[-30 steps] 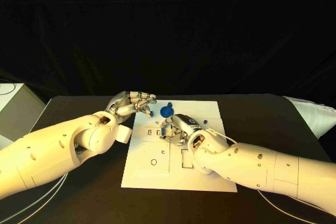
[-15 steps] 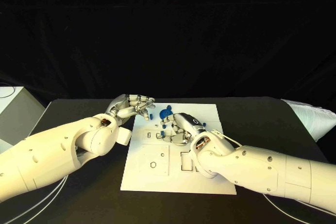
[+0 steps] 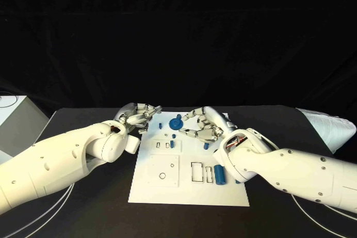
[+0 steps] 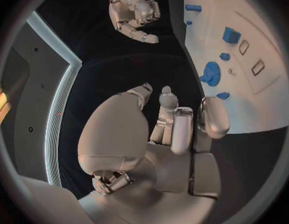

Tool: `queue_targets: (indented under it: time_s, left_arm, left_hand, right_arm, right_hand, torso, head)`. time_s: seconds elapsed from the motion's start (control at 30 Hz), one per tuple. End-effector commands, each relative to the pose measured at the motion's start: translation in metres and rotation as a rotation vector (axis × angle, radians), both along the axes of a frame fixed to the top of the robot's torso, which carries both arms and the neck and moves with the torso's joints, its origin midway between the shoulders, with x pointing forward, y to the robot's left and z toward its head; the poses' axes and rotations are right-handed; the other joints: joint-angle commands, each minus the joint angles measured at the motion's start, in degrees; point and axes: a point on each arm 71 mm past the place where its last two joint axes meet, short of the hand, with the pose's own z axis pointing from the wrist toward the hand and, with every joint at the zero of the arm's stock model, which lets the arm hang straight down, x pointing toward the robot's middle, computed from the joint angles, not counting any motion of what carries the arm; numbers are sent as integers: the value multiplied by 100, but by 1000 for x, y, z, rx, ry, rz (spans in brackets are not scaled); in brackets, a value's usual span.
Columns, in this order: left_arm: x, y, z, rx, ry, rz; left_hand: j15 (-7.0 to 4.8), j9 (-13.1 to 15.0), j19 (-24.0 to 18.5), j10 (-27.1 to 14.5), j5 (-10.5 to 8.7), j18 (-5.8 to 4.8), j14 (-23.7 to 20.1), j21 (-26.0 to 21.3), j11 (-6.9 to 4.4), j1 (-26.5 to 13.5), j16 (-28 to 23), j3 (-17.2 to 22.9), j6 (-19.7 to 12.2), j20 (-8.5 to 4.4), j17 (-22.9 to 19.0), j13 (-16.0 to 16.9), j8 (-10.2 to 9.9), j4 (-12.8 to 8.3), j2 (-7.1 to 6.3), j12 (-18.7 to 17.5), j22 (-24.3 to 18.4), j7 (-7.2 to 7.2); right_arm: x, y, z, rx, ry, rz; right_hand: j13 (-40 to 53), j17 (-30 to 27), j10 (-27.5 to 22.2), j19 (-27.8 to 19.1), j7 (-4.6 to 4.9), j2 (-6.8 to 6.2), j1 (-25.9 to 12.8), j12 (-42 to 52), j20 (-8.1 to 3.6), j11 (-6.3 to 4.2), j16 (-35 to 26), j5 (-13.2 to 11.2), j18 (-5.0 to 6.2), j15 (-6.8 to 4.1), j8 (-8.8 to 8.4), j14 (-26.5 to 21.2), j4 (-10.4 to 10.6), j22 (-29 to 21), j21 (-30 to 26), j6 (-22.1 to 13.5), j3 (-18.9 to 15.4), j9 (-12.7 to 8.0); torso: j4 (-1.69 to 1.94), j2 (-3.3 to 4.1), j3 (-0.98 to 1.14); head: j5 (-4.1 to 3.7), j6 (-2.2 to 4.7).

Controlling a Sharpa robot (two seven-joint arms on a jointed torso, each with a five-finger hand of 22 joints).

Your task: Assemble the parts on the task board

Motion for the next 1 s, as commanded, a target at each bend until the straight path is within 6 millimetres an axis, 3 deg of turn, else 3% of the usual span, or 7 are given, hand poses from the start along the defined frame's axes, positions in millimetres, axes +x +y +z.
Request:
queue_targets:
  time_s: [0.03,0.13,0.2,0.4,0.6,0.77,1.0]
  left_arm:
    - [-1,-2,-10,153,100,-69]
    - [-1,-6,-15,226,148,-115]
    - [-2,-9,-17,276,182,-146]
    - [-3,-13,-19,412,265,-228]
    - [1,-20,-17,509,315,-271]
    - [5,-28,-15,606,330,-306]
    - [17,-39,-8,749,304,-328]
  left_hand:
    - [-49,130,161,268,-2,-131,305,153,-45,-47,143,123,-23,-45,719,494,160,15,51,415,277,-72]
    - [-62,178,219,328,-1,-152,345,205,-56,-127,181,199,-30,-59,816,613,213,30,83,512,383,-88]
    - [-100,272,331,451,3,-187,415,298,-101,-150,245,317,3,-89,980,810,327,11,43,666,576,-140]
    - [-150,557,430,571,-17,-222,480,386,-154,-710,301,258,53,-145,1138,944,595,47,-144,789,758,-202]
    - [-240,1020,443,620,-8,-226,495,396,-259,-841,309,130,92,-213,1179,1003,958,33,-124,827,790,-327]
    - [-232,1138,419,511,-4,-222,444,379,-236,-793,247,181,-100,-224,1043,863,886,34,-90,724,757,-291]
    - [-178,1205,335,372,-16,-198,391,317,-172,-923,183,145,-195,-188,920,726,740,49,-97,609,633,-221]
  right_arm:
    - [8,-13,4,91,88,-7]
    - [25,-33,7,89,104,-67]
    - [34,-49,9,86,117,-108]
    - [48,-79,27,73,129,-168]
    - [57,-104,41,94,172,-230]
    - [60,-117,45,112,202,-262]
    - [62,-126,46,111,223,-289]
  right_hand:
    - [1101,1277,180,600,-20,32,47,-27,-21,-47,-17,104,-39,-41,60,543,-21,1509,35,64,-12,28]
    - [1102,1289,181,600,-38,76,129,-26,-44,-67,-14,51,-39,-62,111,546,-33,1509,35,70,79,63]
    - [1098,1280,177,600,-40,76,143,-29,-47,-69,-17,83,-39,-64,120,544,-38,1509,35,71,91,70]
    - [1105,1272,186,600,-59,52,103,-22,-56,-83,-19,5,-39,-75,184,542,-18,1509,35,122,84,109]
    - [1126,1186,214,598,-152,54,32,-4,-112,-164,-47,-5,-38,-143,422,522,-18,1506,31,303,94,306]
    - [1102,1048,193,522,-223,52,-10,-24,-177,-233,-96,43,4,-209,645,489,-15,1391,-118,331,114,548]
    - [1071,1002,163,497,-219,39,-59,-50,-194,-235,-115,52,18,-219,692,479,-10,1352,-172,217,112,653]
  torso:
    - [-45,-92,36]
    - [-74,-155,49]
    - [-60,-196,48]
    - [-78,-237,104]
    - [-31,-253,107]
    - [-18,-250,122]
    - [-22,-251,109]
  head:
    - [7,-9]
    - [-64,45]
    - [-84,31]
    - [43,-87]
    - [49,-164]
    - [67,-219]
    - [98,-276]
